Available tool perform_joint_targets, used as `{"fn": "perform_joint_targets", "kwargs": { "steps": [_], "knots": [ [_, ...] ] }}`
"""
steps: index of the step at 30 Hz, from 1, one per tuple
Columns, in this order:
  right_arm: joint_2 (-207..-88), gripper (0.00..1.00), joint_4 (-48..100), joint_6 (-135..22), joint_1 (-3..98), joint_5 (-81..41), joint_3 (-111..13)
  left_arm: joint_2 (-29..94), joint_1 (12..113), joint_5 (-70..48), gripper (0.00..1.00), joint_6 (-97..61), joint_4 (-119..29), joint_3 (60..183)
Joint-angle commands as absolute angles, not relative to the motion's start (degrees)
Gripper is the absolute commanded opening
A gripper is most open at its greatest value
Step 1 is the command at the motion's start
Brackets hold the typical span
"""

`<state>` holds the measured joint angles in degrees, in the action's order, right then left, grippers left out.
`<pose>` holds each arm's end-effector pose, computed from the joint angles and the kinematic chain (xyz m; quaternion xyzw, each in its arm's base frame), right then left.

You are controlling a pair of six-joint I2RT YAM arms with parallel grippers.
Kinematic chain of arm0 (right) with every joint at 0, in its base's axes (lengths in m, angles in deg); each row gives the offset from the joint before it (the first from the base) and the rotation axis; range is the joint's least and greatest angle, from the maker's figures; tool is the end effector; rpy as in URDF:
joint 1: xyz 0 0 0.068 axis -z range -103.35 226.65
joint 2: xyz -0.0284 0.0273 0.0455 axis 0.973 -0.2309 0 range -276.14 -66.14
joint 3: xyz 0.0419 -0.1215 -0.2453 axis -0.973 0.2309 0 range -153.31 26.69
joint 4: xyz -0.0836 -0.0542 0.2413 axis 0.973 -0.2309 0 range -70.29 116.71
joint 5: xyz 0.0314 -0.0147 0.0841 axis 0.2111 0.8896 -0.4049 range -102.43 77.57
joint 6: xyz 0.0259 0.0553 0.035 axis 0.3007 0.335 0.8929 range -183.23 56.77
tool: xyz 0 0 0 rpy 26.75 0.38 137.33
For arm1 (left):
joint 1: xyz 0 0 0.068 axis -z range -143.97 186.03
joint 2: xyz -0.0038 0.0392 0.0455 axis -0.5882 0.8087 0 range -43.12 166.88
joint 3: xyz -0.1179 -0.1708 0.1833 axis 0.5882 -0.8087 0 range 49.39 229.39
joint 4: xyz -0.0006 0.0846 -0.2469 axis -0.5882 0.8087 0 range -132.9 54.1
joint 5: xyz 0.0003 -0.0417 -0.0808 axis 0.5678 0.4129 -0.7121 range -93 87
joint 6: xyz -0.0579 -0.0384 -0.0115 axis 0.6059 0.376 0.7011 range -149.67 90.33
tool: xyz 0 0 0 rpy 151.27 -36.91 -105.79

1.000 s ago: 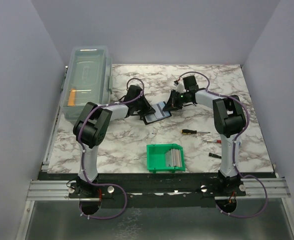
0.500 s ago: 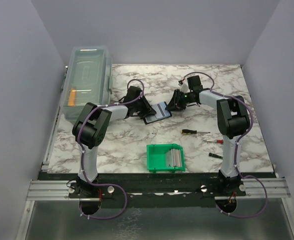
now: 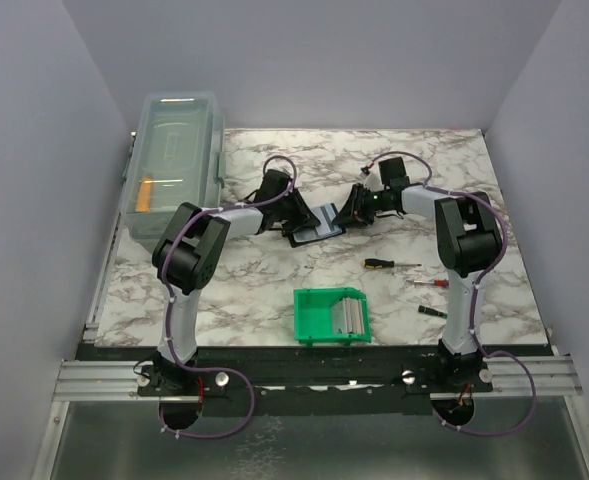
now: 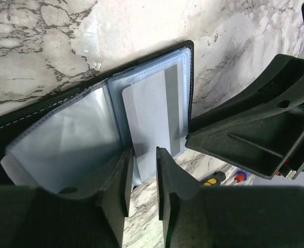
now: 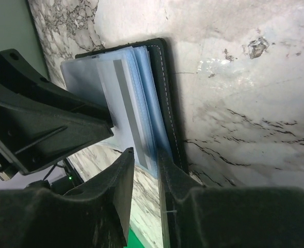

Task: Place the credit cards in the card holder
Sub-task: Insert the credit card into the card holder.

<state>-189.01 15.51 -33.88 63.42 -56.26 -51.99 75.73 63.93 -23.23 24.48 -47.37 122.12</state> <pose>0.4275 0.1414 0.1162 0.0143 0.8926 0.4322 0.1277 0.3952 -0.2318 0.1287 -0.1339 0.8910 -0.3855 0.1990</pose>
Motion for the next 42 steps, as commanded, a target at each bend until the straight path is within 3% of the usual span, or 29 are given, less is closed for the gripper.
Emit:
{"fn": "perform_joint_targets", "kwargs": {
  "steps": [1,4,8,14,17,42],
  "knots": [
    [-186.56,0.28,15.79,-33.46,64.18,-57.05,-51.09,73.78,63.81,-22.94,0.35,22.49,-46.21,120.78],
    [-185.64,0.31,14.28,-34.84,65.19,-55.88,-51.36,70.7,63.15,-22.53,0.43,20.93,-44.17,119.48],
    [-185.32,0.38,13.21,-36.07,65.23,-55.4,-52.17,69.15,63.09,-23.34,0.45,19.79,-42.07,120.62],
    [-185.89,0.38,14.78,-35.28,65.23,-58.2,-52.7,71.92,63.45,-24.97,0.18,19.86,-41.97,124.37],
    [-186.29,0.37,15.1,-35.28,65.24,-58.95,-52.94,74.24,63.53,-25.9,0.12,20.48,-43.33,125.11],
    [-188.01,0.41,15.96,-36.68,63.81,-62.06,-53.44,78.15,62.66,-23.74,0.05,20.38,-45.1,122.47]
  ]
}}
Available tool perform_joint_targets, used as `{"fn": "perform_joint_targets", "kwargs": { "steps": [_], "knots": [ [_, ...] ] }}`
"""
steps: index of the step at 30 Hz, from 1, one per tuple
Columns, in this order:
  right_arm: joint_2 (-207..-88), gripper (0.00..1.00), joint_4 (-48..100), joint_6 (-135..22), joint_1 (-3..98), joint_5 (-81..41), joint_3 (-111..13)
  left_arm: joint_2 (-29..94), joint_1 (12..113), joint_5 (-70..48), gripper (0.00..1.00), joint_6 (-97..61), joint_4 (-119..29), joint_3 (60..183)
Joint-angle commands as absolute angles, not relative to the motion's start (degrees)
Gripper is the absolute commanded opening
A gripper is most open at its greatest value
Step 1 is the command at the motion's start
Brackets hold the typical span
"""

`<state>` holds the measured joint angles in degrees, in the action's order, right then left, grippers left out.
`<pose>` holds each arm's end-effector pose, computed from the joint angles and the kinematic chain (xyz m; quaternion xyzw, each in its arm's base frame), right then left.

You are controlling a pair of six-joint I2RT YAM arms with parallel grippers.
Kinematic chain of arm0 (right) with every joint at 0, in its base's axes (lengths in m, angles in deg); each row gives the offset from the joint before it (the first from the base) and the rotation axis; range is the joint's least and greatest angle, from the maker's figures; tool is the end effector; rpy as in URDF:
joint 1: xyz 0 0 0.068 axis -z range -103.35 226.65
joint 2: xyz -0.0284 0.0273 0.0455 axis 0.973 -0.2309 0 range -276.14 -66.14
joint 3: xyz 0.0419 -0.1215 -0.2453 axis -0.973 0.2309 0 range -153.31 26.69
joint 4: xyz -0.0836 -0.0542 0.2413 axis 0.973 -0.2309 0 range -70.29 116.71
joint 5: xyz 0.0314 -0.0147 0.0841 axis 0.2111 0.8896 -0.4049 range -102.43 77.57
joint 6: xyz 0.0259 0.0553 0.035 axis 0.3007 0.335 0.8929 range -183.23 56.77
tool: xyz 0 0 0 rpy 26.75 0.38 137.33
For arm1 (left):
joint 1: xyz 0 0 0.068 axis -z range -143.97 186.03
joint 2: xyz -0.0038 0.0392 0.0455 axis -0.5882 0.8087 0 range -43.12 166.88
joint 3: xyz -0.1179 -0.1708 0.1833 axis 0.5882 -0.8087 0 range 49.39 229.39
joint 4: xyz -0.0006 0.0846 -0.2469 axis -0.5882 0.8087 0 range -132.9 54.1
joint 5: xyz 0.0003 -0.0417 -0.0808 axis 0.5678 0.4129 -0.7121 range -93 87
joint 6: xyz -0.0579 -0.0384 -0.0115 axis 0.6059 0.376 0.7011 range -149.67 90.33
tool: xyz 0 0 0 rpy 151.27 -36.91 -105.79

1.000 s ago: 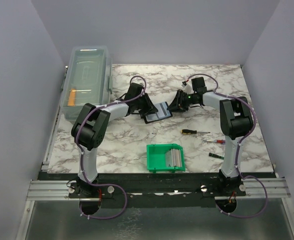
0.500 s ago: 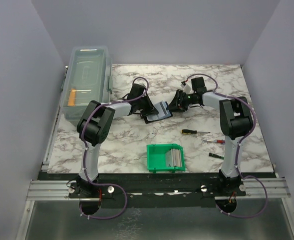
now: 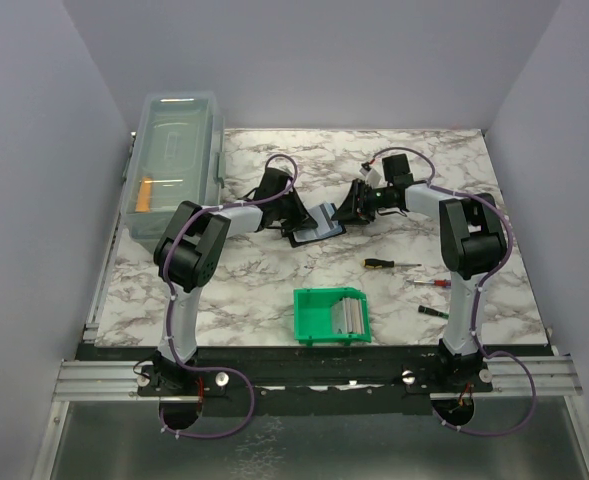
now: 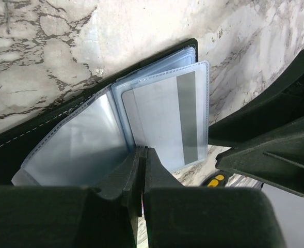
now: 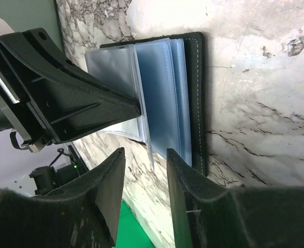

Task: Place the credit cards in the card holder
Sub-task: Insert the credit card into the card holder.

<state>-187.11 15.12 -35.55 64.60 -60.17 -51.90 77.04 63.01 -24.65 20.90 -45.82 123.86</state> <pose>0.4268 0.1347 0.1318 -0.0057 0.8786 0.4581 0.1352 0.4021 -0.2285 0.1258 -0.1103 0.8963 -0.3806 0.1990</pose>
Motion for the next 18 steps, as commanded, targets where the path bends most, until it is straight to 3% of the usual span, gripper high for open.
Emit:
{"fn": "perform_joint_targets", "kwargs": {
  "steps": [1,11,18],
  "knots": [
    [-188.3,0.41,15.6,-36.83,63.55,-62.2,-53.79,78.17,62.66,-23.7,0.05,20.32,-45.1,122.43],
    [-188.69,0.36,15.45,-36.59,61.5,-63.05,-55.34,76.27,62.65,-23.52,0.06,19.8,-44.45,122.53],
    [-189.36,0.37,14.58,-36.6,59.1,-62.67,-56.63,66.72,62.66,-24.07,0.32,19.22,-42.99,121.08]
  ]
}}
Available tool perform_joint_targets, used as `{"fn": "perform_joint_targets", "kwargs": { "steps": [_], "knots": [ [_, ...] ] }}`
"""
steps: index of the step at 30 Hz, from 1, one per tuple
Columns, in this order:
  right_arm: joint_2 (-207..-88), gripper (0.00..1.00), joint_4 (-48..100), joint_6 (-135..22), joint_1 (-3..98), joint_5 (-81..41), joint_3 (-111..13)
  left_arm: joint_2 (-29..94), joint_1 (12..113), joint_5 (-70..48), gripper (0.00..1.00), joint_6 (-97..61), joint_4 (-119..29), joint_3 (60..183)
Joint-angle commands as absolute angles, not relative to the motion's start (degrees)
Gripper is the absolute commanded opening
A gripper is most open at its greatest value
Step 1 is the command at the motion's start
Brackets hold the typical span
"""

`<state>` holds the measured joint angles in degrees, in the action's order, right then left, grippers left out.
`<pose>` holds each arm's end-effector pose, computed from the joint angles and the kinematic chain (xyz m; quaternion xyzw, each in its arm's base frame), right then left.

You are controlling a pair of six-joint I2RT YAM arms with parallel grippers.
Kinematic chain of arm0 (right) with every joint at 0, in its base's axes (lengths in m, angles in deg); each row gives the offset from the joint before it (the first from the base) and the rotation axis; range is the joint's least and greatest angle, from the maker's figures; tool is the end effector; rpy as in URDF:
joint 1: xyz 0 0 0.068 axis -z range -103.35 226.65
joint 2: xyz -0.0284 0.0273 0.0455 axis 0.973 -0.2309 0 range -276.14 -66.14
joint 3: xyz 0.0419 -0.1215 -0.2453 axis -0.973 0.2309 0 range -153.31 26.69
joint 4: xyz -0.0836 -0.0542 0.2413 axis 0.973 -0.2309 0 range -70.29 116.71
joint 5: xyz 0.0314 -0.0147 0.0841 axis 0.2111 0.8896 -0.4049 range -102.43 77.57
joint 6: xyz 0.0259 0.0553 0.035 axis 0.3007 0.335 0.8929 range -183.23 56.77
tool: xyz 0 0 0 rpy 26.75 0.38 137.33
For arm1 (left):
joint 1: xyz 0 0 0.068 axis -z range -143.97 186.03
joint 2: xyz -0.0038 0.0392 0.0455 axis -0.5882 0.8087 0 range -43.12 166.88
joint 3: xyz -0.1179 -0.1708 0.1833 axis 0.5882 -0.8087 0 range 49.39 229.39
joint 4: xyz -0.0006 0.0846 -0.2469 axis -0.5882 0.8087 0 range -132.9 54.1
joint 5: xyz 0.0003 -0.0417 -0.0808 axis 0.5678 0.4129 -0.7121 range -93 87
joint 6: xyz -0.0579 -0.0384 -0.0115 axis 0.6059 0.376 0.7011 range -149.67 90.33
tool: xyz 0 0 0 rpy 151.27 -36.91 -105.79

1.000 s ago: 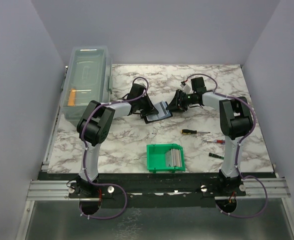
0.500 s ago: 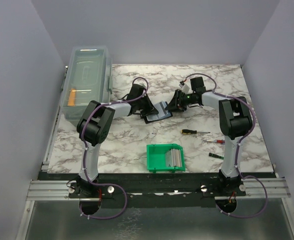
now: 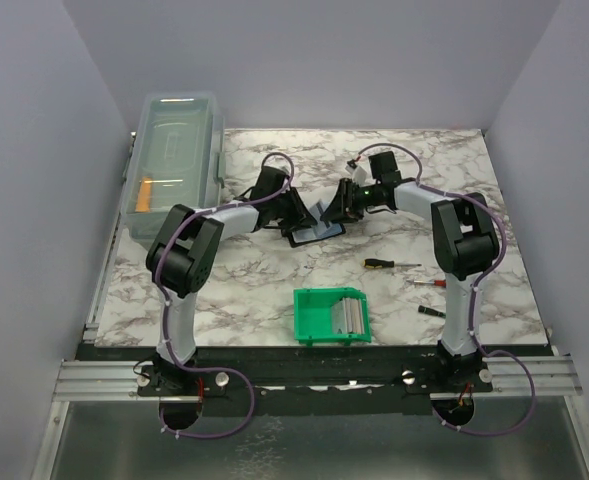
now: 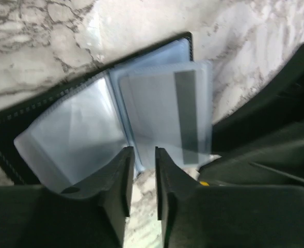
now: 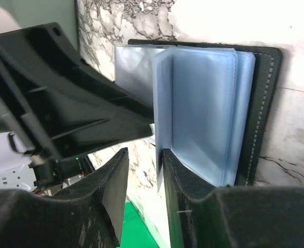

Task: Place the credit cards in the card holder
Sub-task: Insert the credit card into the card holder, then pick up the credit card from the storage box.

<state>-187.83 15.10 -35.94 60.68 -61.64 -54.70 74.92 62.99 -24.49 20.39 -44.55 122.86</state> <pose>0.4256 0.1671 0.1414 -0.0504 0.8686 0.4752 0.1307 0.3967 -0.2254 0.1345 -0.1073 0.8974 -0.3781 0.2007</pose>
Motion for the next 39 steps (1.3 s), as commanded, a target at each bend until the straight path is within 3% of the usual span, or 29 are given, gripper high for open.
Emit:
{"fn": "perform_joint_targets", "kwargs": {
  "steps": [1,11,16,21,29,34,39],
  "knots": [
    [-189.36,0.38,14.24,-36.6,58.67,-62.35,-57.1,64.76,62.66,-24.21,0.34,19.06,-41.5,120.45],
    [-190.13,0.46,8.91,-34.71,49.57,-57.97,-63.33,39.73,62.32,-26.14,0.47,17.07,-30.88,112.28],
    [-175.81,0.54,4.03,-32.7,49.13,-47.8,-54.06,31.71,62.26,-31.34,0.53,16.11,-26.62,111.82],
    [-159.7,0.59,-8.58,-34.76,48.32,-34.08,-45.28,29.72,64.63,-35.31,0.56,16.47,-26.04,108.02],
    [-138.41,0.77,-25.56,-24.14,38.2,-16.59,-35.84,29.63,72.46,-28.84,0.6,15.1,-26.49,101.31],
    [-136.41,0.81,-28.14,-15.12,30.79,-10.43,-31.44,28.6,73.29,-26.99,0.64,14.77,-28.05,99.16],
    [-144.43,0.83,-34.37,-6.91,22.21,-0.92,-34.12,28.6,73.27,-27.06,0.64,13.79,-28.37,98.84]
  ]
}}
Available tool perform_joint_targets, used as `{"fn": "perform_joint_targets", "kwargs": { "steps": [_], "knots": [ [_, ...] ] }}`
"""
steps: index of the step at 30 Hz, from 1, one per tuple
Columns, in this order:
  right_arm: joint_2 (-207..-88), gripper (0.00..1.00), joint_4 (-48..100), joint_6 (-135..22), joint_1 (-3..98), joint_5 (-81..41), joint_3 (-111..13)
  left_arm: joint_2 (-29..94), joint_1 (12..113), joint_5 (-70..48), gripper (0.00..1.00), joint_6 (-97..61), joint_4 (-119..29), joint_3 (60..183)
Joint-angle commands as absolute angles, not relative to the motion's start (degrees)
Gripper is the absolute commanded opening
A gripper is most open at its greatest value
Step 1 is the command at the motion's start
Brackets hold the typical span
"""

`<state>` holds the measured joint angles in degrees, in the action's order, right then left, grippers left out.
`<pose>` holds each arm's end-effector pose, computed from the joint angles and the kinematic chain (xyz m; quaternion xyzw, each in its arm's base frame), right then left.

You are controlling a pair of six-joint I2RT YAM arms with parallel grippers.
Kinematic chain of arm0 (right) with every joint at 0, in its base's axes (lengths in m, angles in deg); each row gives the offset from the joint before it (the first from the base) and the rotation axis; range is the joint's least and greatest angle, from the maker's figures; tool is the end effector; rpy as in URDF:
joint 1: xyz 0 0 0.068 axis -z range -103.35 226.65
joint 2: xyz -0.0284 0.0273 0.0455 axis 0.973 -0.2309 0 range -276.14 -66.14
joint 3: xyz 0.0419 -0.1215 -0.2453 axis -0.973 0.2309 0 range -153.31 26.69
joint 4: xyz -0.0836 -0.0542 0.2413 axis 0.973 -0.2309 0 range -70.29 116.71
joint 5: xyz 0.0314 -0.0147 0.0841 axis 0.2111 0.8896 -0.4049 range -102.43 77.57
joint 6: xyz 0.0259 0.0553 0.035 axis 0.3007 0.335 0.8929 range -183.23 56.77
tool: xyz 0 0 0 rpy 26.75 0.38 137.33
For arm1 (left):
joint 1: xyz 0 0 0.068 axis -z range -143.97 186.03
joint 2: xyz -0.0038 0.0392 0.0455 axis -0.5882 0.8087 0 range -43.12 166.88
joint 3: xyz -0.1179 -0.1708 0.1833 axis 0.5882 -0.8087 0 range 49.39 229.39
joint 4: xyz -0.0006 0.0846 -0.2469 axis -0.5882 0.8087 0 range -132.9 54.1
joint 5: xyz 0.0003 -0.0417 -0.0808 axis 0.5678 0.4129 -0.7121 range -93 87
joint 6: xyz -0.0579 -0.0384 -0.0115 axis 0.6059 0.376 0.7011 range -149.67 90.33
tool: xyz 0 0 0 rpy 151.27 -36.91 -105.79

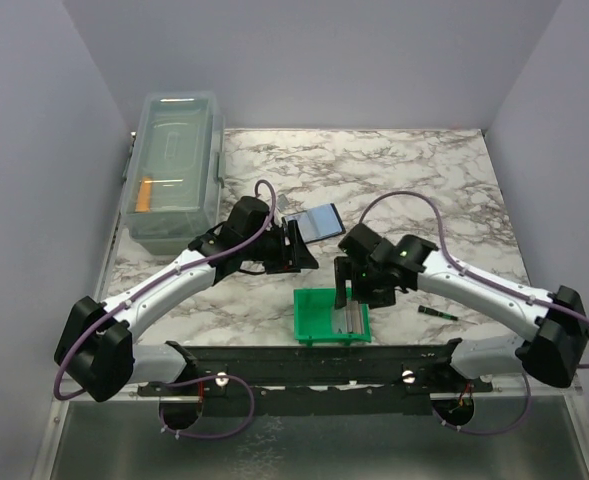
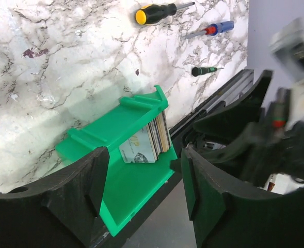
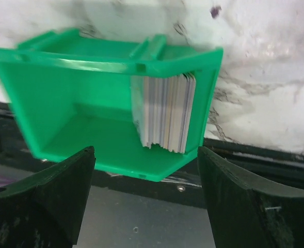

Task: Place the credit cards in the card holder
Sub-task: Pick up the credit card from the storage box.

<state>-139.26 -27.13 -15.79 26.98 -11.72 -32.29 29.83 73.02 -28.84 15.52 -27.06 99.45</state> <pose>0.1580 0.1850 0.2467 -0.0179 0.9814 0.1391 0.1310 0.2150 -0.1933 0.2514 0.0337 0.8834 -0.4291 0.1854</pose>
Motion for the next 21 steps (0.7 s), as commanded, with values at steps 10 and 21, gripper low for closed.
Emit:
{"fn": "perform_joint_targets", "kwargs": {
  "steps": [10,21],
  "knots": [
    [-155.03,0.85,-35.01,-6.62,18.9,2.79,-37.13,27.22,73.28,-26.81,0.65,13.66,-29.36,96.52],
    [-161.59,0.85,-34.64,-7.74,18.91,4.98,-39.08,27.05,73.29,-27.08,0.65,13.09,-29.45,97.29]
  ]
}}
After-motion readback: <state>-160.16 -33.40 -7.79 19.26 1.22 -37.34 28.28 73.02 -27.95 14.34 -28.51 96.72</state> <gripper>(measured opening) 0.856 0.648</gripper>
